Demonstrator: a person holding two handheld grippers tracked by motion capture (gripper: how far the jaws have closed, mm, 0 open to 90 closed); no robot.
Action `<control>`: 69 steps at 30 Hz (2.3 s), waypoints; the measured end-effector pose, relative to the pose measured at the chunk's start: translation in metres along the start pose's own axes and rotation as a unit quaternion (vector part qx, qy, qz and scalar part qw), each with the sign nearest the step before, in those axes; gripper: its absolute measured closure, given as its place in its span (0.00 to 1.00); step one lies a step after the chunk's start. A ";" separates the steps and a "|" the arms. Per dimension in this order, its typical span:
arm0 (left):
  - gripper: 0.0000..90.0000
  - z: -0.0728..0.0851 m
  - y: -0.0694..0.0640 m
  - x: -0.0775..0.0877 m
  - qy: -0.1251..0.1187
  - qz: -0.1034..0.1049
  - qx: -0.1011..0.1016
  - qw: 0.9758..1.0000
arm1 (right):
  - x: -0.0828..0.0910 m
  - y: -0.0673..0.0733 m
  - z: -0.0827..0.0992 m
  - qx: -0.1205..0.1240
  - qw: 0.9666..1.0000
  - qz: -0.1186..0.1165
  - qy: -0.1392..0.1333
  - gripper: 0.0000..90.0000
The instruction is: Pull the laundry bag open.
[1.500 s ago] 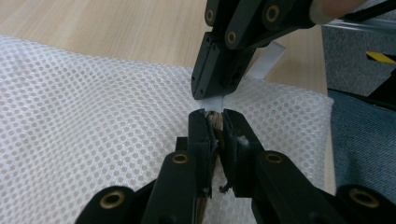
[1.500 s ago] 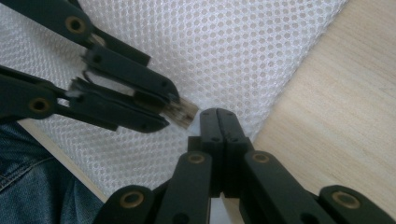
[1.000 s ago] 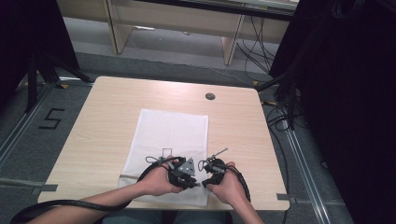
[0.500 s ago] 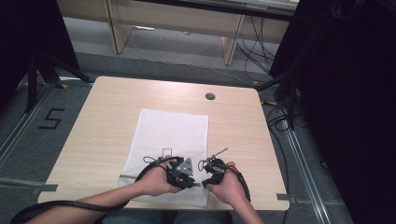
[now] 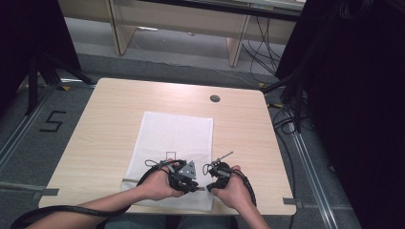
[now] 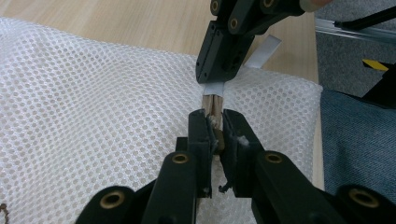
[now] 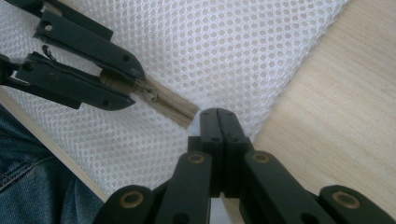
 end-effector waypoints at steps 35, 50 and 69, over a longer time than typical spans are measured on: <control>0.91 0.003 0.000 0.012 -0.002 -0.002 0.007 1.000 | 0.000 -0.001 0.000 -0.002 1.000 -0.004 -0.002 1.00; 0.91 0.004 -0.001 0.013 -0.004 -0.001 0.008 1.000 | 0.000 0.000 0.000 0.000 1.000 -0.003 -0.004 1.00; 0.91 0.006 0.000 0.019 -0.001 -0.002 -0.002 1.000 | 0.000 -0.001 0.000 -0.002 1.000 -0.005 -0.003 1.00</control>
Point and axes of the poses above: each handheld gripper's, and its own axes: x roughly backward along the jaws, z roughly out of its underside, y roughly to its left, the point moved 3 cm from there along -x, roughly forward along the jaws, and after that the axes turned 10 degrees about z, right-handed, at the moved point
